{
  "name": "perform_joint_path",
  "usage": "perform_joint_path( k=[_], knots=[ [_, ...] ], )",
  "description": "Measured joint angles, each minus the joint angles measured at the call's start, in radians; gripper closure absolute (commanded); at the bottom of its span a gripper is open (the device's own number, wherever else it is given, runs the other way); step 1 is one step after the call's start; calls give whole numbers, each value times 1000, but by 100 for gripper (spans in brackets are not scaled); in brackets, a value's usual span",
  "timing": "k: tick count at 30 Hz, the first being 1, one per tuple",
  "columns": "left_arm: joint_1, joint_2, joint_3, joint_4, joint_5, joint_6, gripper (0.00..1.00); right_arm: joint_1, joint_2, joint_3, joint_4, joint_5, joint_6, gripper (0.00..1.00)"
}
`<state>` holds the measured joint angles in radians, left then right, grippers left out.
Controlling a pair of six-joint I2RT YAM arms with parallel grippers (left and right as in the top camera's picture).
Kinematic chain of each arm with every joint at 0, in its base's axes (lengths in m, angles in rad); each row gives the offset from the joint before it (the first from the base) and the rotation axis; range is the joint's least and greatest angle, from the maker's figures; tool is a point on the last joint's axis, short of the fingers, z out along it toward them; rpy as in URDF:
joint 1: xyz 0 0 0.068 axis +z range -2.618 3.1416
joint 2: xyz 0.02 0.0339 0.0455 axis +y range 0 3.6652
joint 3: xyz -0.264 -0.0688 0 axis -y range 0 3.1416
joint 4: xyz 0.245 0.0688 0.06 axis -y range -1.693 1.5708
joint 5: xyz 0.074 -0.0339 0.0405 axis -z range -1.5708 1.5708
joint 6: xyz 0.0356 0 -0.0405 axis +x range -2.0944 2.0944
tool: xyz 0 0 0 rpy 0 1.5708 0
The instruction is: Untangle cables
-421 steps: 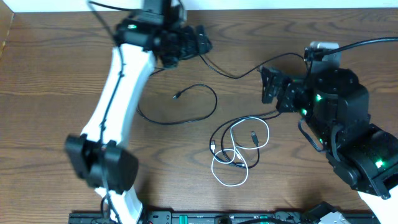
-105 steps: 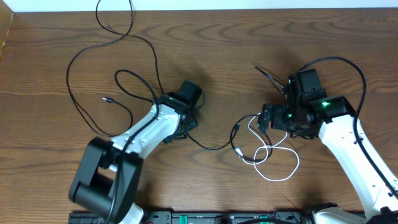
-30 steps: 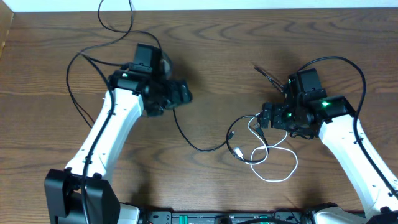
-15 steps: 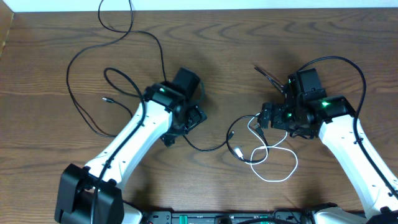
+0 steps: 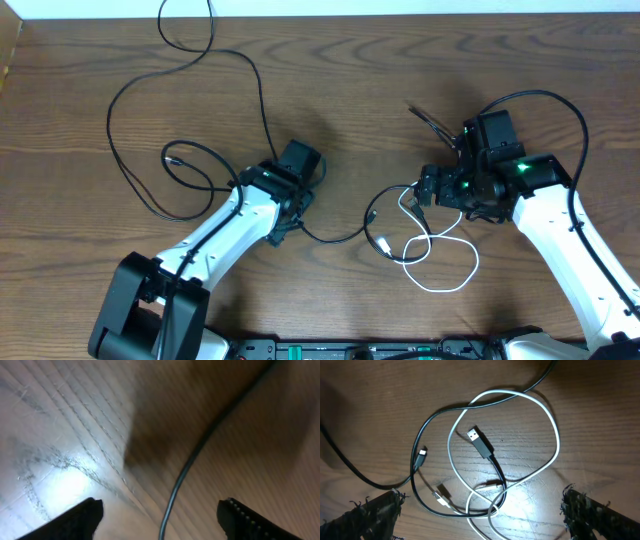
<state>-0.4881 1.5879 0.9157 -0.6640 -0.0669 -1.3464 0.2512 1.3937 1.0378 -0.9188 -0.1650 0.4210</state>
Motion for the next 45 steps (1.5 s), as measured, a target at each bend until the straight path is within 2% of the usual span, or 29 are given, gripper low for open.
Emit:
perform_joint_path(
  k=[7, 16, 21, 30, 39, 45],
  knots=[
    [0, 8, -13, 69, -38, 45, 28, 0, 0, 0, 2, 0, 0, 1],
    [27, 94, -13, 140, 5, 198, 28, 0, 0, 0, 4, 0, 0, 1],
    [43, 94, -13, 141, 13, 283, 39, 0, 0, 0, 7, 0, 0, 1],
    [43, 133, -7, 137, 11, 358, 41, 0, 0, 0, 12, 0, 0, 1],
    [41, 211, 58, 123, -27, 435, 60, 0, 0, 0, 17, 0, 0, 1],
    [41, 247, 94, 127, -38, 454, 78, 0, 0, 0, 18, 0, 0, 1]
  ],
)
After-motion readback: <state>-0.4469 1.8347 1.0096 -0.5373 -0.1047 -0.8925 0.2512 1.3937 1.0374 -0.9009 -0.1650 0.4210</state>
